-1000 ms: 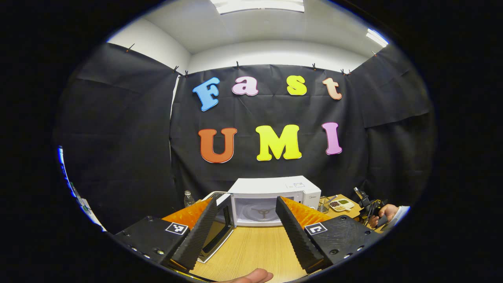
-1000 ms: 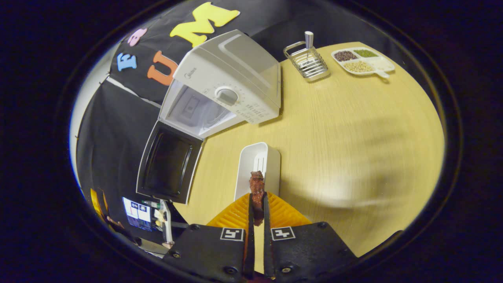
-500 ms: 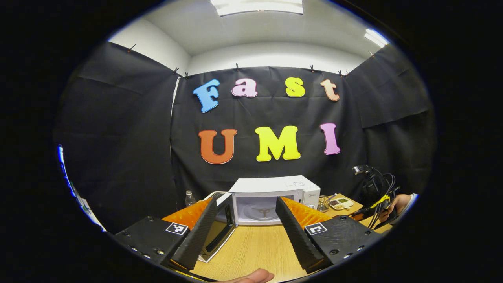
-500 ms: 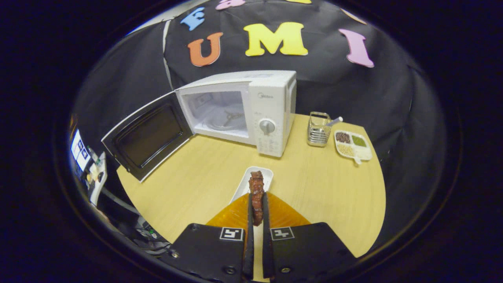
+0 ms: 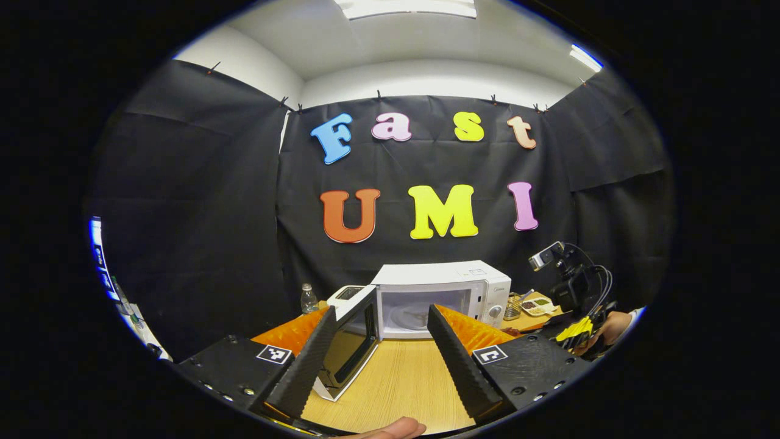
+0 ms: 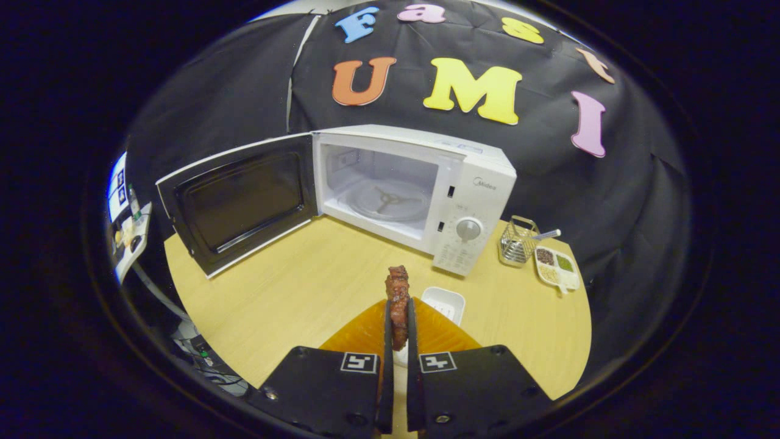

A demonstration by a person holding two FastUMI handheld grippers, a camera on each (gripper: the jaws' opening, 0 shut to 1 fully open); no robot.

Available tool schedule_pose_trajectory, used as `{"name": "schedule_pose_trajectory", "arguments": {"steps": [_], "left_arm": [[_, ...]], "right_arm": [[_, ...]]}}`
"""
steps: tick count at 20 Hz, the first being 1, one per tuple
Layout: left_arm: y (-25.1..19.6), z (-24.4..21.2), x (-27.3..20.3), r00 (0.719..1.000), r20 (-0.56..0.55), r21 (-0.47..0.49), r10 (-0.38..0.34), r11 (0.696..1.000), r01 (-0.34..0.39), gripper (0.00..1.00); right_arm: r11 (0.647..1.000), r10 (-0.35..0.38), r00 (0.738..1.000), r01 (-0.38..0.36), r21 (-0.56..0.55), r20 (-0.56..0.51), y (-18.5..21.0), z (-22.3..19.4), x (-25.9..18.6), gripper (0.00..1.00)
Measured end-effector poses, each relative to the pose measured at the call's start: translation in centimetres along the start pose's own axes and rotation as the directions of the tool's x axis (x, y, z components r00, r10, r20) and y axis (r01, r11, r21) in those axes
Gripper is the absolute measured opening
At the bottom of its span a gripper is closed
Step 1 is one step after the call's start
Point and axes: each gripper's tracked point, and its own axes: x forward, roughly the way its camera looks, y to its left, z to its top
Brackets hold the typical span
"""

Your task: Open the microwave oven with the left hand, put the food in, and close the microwave oven.

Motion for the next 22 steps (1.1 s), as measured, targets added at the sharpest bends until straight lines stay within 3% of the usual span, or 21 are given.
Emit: {"name": "schedule_pose_trajectory", "arguments": {"steps": [16,22], "left_arm": [[4.2,-3.1,0.2,0.998,-0.062,-0.005,-0.006,1.000,0.005,0.92],[6.3,-4.7,1.2,0.996,-0.082,0.007,0.020,1.000,-0.020,0.92]], "right_arm": [[0.977,-0.081,0.988,0.053,0.206,0.128,9.2,8.7,14.0,0.12],[0.950,-0.148,0.954,0.063,0.307,0.262,9.0,11.7,17.5,0.12]]}}
